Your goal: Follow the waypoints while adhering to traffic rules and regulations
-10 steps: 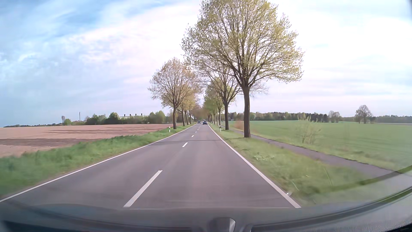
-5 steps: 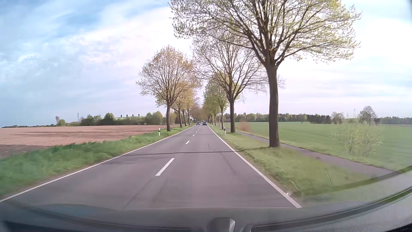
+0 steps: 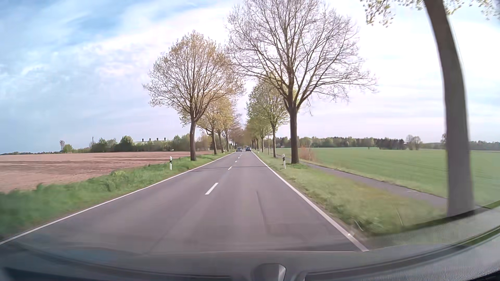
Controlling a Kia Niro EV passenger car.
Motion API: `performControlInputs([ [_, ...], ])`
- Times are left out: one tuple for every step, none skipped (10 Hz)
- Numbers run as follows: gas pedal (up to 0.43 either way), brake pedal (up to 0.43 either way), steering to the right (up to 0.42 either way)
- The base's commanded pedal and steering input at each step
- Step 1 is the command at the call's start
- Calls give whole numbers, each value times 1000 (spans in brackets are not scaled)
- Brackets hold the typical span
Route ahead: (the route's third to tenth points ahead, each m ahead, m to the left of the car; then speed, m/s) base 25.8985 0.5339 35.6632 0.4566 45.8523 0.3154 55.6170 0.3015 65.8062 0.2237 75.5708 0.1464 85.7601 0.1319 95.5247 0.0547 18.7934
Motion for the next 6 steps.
performControlInputs([
  [157,0,-6],
  [157,0,-6],
  [157,0,-7],
  [157,0,-6],
  [157,0,-6],
  [150,0,-6],
])
